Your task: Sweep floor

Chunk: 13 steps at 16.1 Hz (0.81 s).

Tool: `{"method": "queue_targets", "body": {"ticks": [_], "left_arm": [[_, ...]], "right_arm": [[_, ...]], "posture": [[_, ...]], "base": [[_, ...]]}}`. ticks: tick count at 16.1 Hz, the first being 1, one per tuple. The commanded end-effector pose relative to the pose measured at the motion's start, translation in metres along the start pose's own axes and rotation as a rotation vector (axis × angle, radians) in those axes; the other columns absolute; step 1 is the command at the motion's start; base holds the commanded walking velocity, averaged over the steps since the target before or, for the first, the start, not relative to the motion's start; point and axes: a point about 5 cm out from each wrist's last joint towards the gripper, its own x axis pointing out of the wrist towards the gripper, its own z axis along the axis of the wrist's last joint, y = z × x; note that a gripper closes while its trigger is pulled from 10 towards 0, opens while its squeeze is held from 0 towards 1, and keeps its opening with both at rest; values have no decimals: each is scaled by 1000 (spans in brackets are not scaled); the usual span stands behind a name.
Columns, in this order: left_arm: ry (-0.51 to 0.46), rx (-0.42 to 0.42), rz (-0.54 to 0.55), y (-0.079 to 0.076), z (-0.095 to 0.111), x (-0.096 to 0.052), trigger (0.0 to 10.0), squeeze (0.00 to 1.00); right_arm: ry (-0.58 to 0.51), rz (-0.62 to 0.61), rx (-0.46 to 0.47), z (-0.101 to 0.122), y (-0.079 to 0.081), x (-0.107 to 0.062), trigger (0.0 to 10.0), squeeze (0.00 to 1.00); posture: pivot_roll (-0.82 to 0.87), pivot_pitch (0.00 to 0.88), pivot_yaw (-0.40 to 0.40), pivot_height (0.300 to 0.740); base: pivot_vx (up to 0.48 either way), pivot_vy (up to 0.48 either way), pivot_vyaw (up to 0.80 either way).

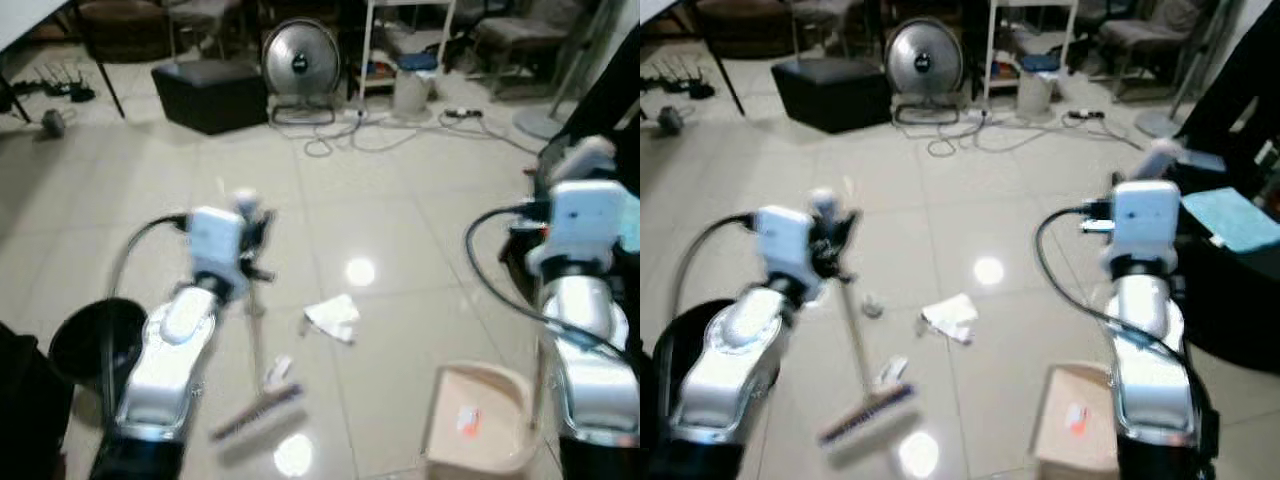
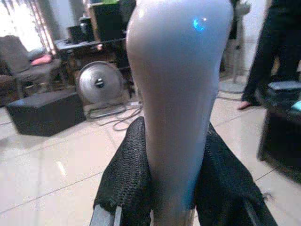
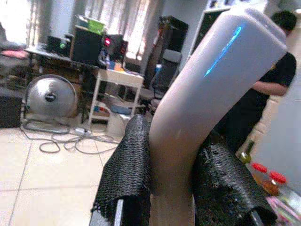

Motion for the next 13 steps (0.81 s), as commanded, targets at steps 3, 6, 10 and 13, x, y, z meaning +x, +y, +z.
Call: {"method": "queue_targets", "body": {"ticks": [3,6,10,13], "left_arm": [[-36,37,41,10,10,0,10000,0],[-35,51,62,16,11,-1,10000,0],[-38,61,93,20,12,-2,10000,0],[-38,60,96,20,12,0,10000,0]], "right_arm": [[-106,122,117,19,24,4,10000,0],[-99,201,113,17,38,3,10000,0],[-109,210,152,15,44,1,10000,0],[-108,216,161,13,44,2,10000,0]], "posture": [[-83,26,-4,740],[-76,29,-3,740],[-66,34,-3,740],[-69,36,8,740]], "base": [[269,0,0],[271,0,267],[269,0,553],[269,0,0]]}}
